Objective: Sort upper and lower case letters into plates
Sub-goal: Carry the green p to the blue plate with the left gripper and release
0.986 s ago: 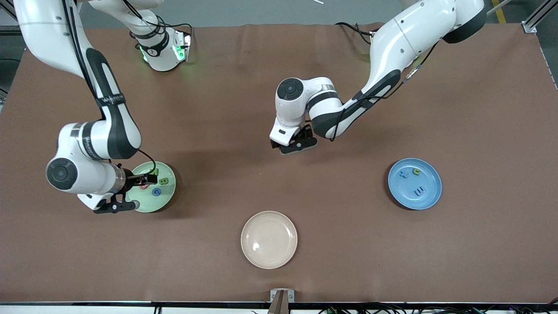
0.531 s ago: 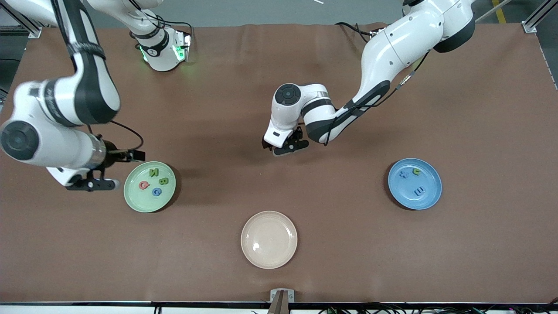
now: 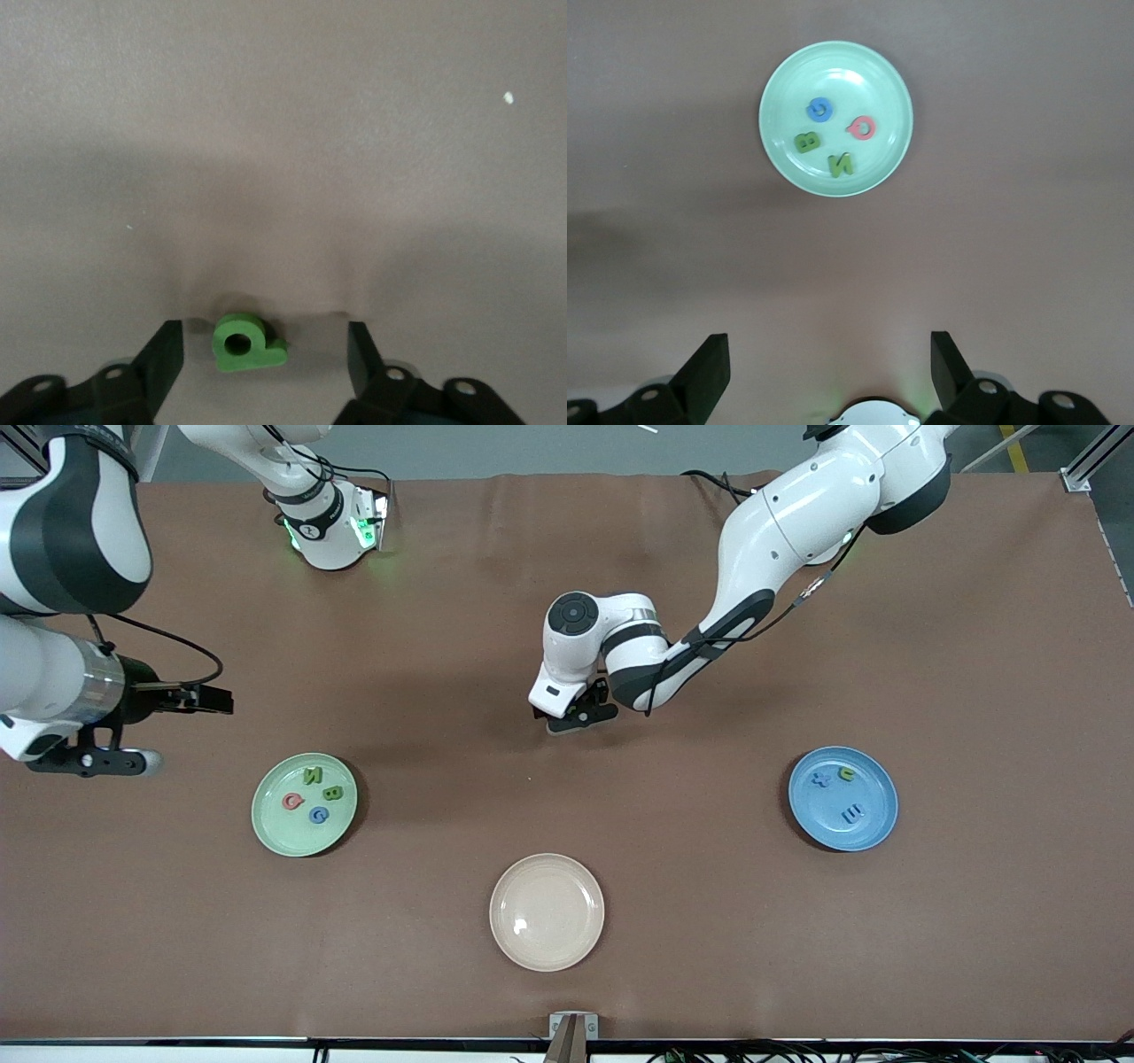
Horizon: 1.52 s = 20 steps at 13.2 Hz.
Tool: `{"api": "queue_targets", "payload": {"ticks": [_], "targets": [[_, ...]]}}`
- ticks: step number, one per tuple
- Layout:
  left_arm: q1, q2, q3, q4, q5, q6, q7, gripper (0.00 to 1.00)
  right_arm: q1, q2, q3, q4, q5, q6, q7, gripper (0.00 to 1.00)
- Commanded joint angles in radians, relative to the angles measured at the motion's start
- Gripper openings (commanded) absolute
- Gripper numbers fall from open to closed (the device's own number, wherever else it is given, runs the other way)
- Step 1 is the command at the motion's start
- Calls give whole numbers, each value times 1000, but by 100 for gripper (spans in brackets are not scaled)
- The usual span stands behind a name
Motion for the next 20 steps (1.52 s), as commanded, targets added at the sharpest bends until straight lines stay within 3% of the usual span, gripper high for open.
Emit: {"api": "queue_targets", "payload": {"ticks": [1, 5, 9, 14, 17, 20], "targets": [[-11, -4, 10, -8, -11, -2, 17, 73, -40, 6, 12, 34, -17, -17, -49, 100], [-16, -2, 13, -8, -8, -4, 23, 65, -82, 14, 12, 43, -20, -16, -106, 100], [-16, -2, 14, -17, -8, -4, 23, 50, -97, 19, 12, 92, -20, -22, -109, 100], [-35, -2, 42, -16, -6, -4, 23, 41, -93, 19, 15, 91, 1, -19, -103, 100], [-37, -2, 43, -16, -2, -4, 23, 33, -89, -27, 18, 50, 3, -19, -111, 100], [-37, -7, 43, -13, 0, -4, 22, 18, -89, -153, 18, -97, 9, 39, -111, 100]]}}
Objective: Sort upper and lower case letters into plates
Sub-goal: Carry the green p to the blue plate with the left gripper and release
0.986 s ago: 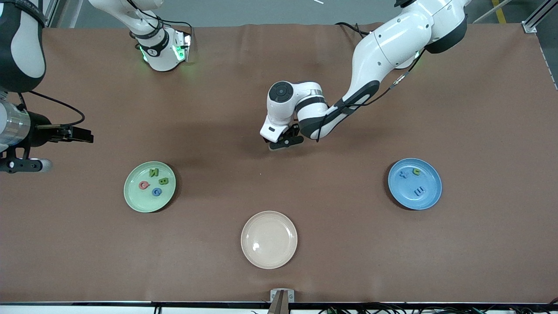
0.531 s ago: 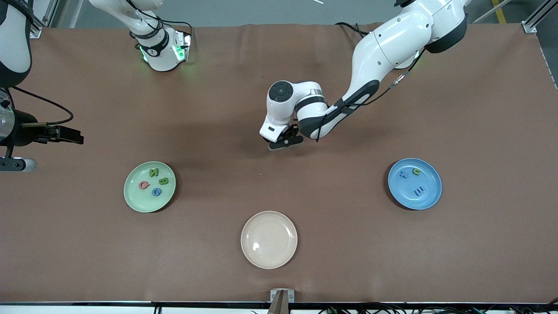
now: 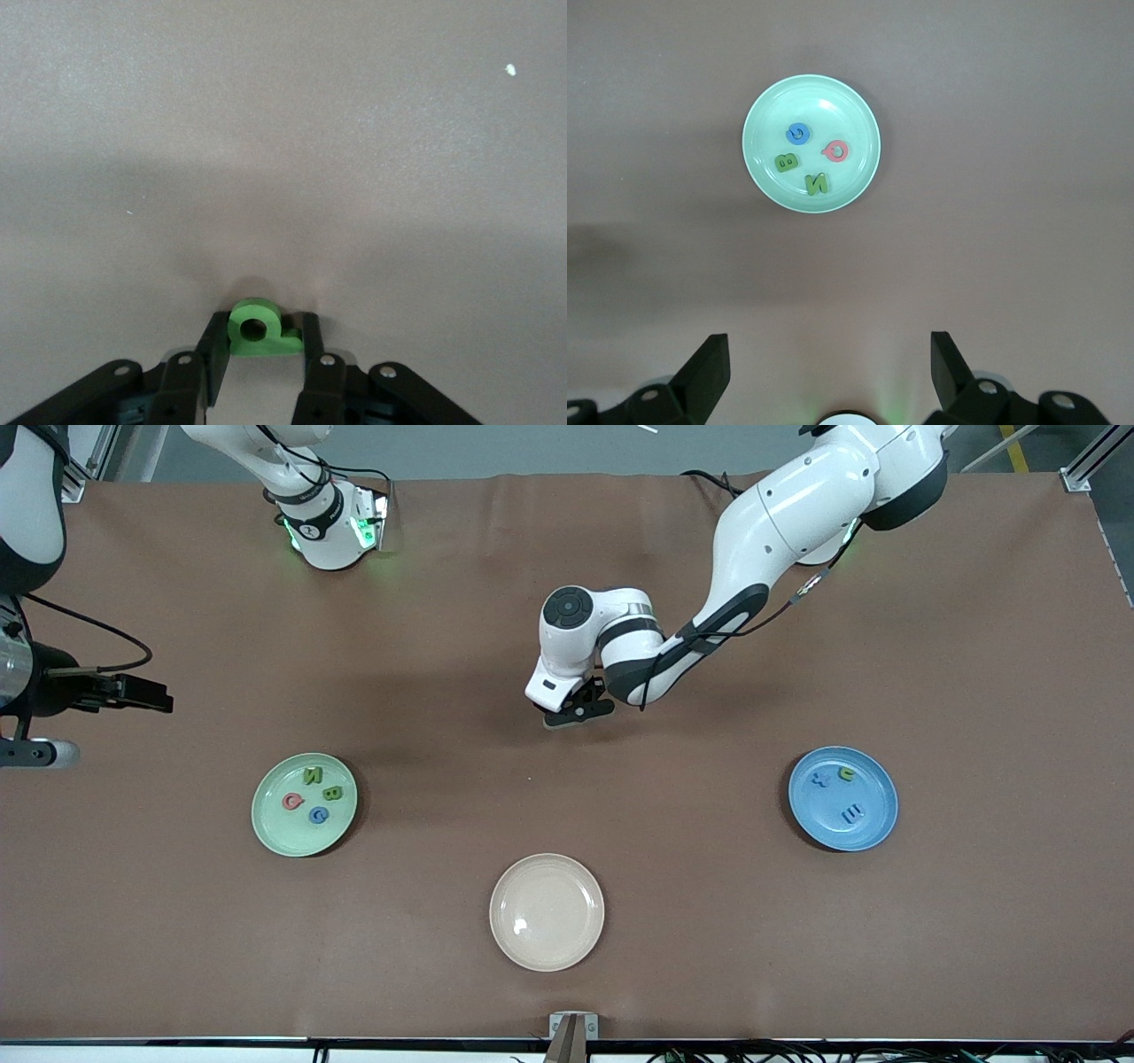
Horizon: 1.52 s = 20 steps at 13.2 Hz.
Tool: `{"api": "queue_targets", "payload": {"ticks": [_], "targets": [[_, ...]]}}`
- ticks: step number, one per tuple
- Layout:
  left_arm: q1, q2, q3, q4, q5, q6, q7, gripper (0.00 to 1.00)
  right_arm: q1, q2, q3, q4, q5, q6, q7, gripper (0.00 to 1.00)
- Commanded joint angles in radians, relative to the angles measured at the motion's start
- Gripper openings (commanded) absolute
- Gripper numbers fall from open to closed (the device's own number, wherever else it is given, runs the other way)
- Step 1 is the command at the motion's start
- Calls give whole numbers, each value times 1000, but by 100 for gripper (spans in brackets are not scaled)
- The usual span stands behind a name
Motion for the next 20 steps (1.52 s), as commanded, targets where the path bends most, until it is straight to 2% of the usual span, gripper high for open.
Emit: {"api": "queue_targets", "payload": {"ticks": [1, 6, 8, 10, 12, 15, 18, 20], "targets": [[-17, -2, 32, -4, 0, -2, 15, 17, -7, -151, 8, -171, 10, 56, -8, 100], [58, -92, 18, 3, -5, -51, 38, 17, -4, -266, 8, -243, 19, 61, -9, 100], [142, -128, -31, 3, -11, -77, 58, 15, -4, -297, 8, -275, 19, 75, -9, 100], [312, -131, -148, -3, -11, -112, 128, 15, -5, -335, 8, -319, 19, 95, -9, 100], [456, -126, -236, -4, -12, -190, 228, 15, -4, -352, 6, -327, 19, 96, -9, 100], [654, -130, -330, -39, -11, -292, 346, 15, -7, -354, 5, -327, 18, 104, -11, 100], [887, -128, -426, -121, 1, -295, 501, 15, -8, -369, 3, -327, 18, 107, -11, 100], [989, -126, -439, -158, 3, -294, 604, 15, -7, -378, 5, -327, 15, 105, -11, 100]]}}
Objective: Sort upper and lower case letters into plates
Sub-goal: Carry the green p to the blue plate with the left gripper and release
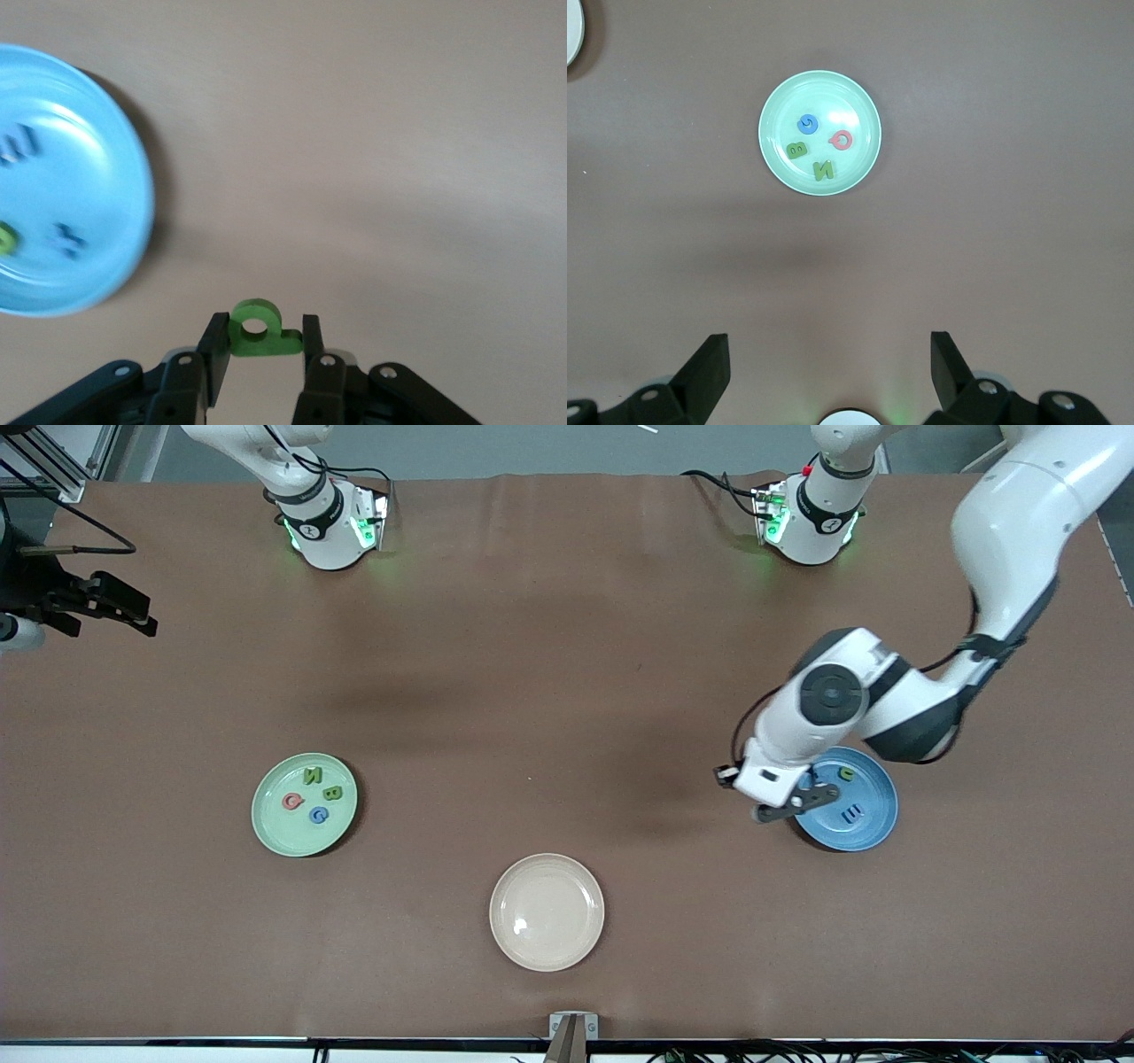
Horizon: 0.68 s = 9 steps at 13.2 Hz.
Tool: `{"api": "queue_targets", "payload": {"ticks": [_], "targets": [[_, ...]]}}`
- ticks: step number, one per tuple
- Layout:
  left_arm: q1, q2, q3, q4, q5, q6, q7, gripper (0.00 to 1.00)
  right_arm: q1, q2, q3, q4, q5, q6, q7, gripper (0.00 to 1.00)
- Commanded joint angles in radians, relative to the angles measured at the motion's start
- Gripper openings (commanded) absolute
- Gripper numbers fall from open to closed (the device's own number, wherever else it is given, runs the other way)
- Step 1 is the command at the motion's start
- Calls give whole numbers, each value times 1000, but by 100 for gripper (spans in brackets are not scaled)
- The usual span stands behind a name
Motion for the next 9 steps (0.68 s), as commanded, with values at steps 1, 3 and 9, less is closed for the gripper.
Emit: {"api": "queue_targets", "payload": {"ticks": [1, 3, 9], "targets": [[124, -5, -30, -70, 7, 6, 119, 15, -8, -50, 3, -41, 9, 16, -10, 100], [198, 0, -21, -98, 23, 31, 219, 15, -8, -48, 3, -41, 9, 17, -10, 100], [198, 44, 130, -95, 78, 146, 360, 15, -8, -47, 3, -43, 9, 24, -10, 100]]}}
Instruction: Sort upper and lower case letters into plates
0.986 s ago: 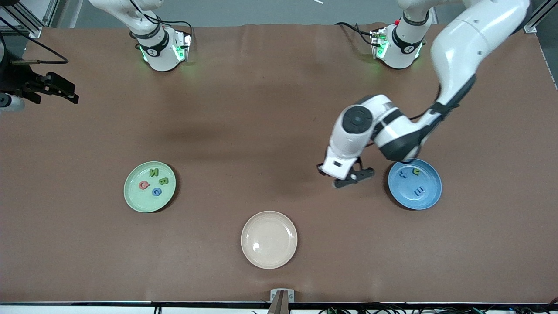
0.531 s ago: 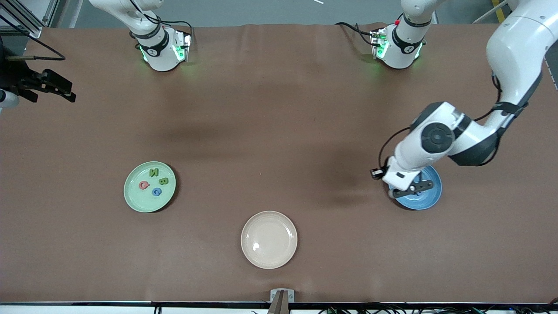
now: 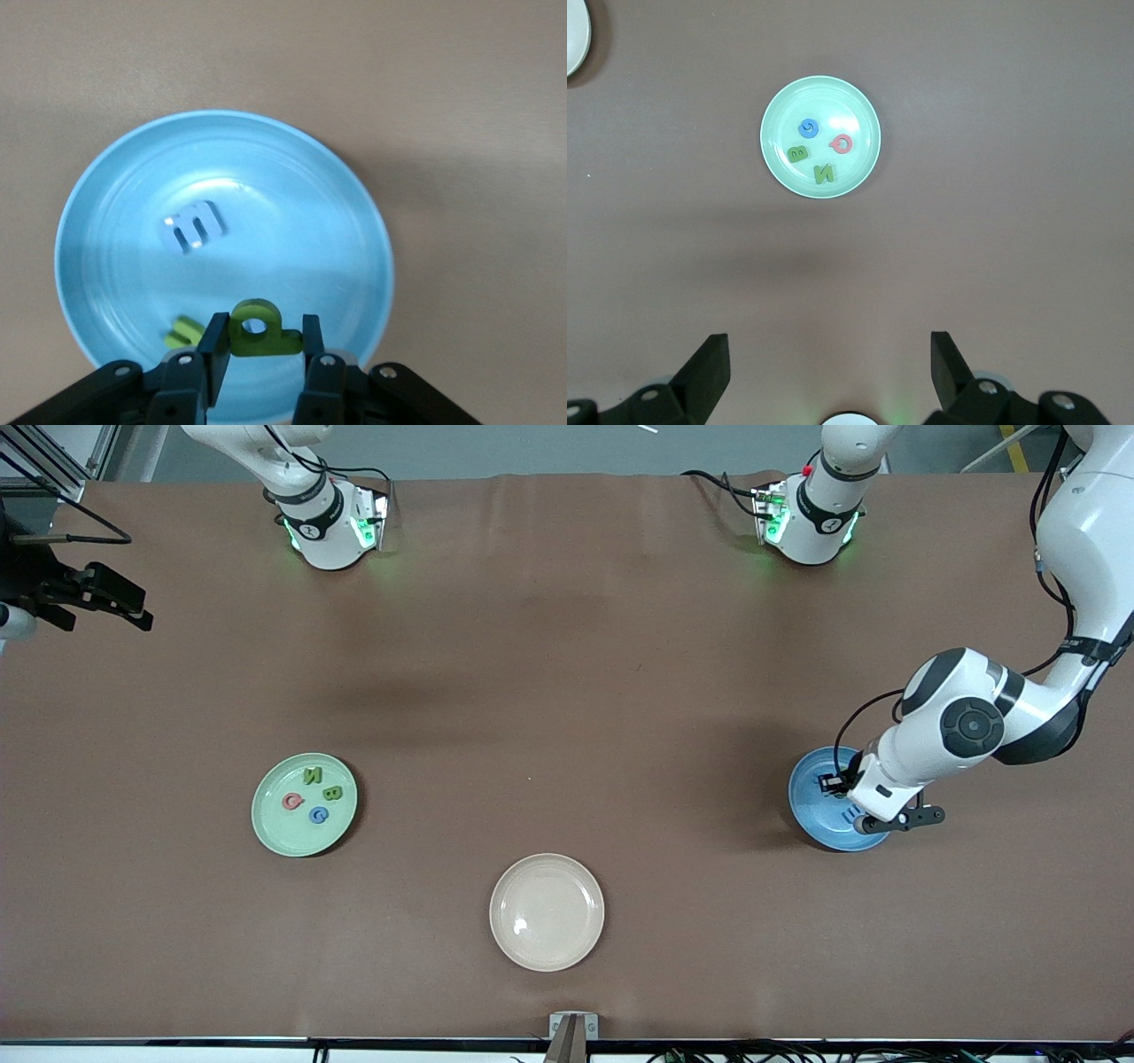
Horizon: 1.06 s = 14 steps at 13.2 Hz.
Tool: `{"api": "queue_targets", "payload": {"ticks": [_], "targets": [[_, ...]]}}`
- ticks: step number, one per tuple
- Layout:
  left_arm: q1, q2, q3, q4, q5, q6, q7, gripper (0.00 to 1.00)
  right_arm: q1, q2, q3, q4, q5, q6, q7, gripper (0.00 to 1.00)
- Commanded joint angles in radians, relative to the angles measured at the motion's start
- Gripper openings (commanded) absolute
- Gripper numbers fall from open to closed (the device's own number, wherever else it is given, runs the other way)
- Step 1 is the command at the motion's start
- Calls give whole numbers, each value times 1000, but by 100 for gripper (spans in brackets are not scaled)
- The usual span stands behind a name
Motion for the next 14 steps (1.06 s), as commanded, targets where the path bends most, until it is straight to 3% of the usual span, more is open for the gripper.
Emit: {"api": "queue_targets", "payload": {"ticks": [1, 4, 8, 9, 11, 12, 14], "targets": [[-60, 11, 82, 5, 24, 65, 32, 15, -8, -31, 3, -35, 9, 17, -10, 100], [-167, 19, 192, 48, 24, 83, 32, 15, -8, -31, 3, -34, 13, 23, -10, 100], [-175, 20, 203, 48, 24, 97, 34, 15, -7, -32, 3, -34, 13, 22, -10, 100], [-173, 19, 205, 48, 24, 97, 35, 20, -7, -32, 3, -34, 13, 19, -10, 100], [-173, 17, 205, 52, 24, 97, 49, 49, -4, -32, 3, -34, 13, 20, -10, 100], [-172, 11, 205, 53, 24, 97, 49, 76, -2, -32, 5, -34, 13, 20, -10, 100], [-164, -7, 195, 53, 16, 95, 41, 80, -2, -32, 5, -34, 13, 17, -10, 100]]}}
